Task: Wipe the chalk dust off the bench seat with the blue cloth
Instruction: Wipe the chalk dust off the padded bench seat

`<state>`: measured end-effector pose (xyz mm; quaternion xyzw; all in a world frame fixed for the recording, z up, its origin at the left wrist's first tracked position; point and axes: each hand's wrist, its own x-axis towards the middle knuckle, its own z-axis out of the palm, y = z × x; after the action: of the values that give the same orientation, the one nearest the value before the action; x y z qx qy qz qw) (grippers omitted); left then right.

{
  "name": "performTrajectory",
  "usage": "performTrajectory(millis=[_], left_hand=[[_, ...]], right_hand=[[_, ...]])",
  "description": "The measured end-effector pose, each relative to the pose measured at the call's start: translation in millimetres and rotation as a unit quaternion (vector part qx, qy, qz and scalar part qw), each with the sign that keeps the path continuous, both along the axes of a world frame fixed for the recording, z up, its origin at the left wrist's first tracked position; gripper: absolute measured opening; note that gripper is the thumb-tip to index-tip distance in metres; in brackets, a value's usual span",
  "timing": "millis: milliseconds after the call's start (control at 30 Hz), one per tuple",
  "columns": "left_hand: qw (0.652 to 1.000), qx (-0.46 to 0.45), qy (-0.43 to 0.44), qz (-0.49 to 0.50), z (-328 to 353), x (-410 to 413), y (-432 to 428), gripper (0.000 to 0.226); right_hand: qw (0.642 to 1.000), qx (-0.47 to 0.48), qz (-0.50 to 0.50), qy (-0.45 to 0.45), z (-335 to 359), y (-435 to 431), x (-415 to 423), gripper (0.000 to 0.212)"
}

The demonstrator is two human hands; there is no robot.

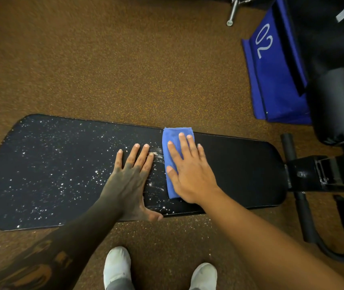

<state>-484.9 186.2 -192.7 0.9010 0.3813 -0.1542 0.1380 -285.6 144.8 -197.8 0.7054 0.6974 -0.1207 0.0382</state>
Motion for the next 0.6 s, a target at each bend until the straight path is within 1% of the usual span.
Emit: performTrajectory(millis=[67, 233, 367, 533, 600], left_hand=[[1.0, 0.0, -0.002, 0.005, -0.4, -0.4, 1.6, 0.162], [1.0, 0.007, 0.01, 0.008, -1.0, -2.6, 2.9, 0.162], [1.0, 0.006, 0.013, 0.009, -2.8, -4.0, 2.9, 0.162], [1.0, 0.002, 0.006, 0.018, -2.4, -9.8, 4.8, 0.162], [1.0, 0.001, 0.003, 0.015, -1.9, -11.2, 6.2, 0.164]], right_hand=[[0.999, 0.012, -0.035, 0.004, 0.3, 9.6, -5.0, 0.063], [0.998, 0.0, -0.062, 0.004, -12.8, 37.3, -12.4, 0.063], [0.999, 0.015, -0.029, -0.005, -14.1, 48.9, -6.1, 0.063], [1.0, -0.001, -0.004, -0.003, -6.7, 2.2, -16.4, 0.065], [1.0, -0.005, -0.014, 0.006, -7.0, 6.7, -15.2, 0.065]])
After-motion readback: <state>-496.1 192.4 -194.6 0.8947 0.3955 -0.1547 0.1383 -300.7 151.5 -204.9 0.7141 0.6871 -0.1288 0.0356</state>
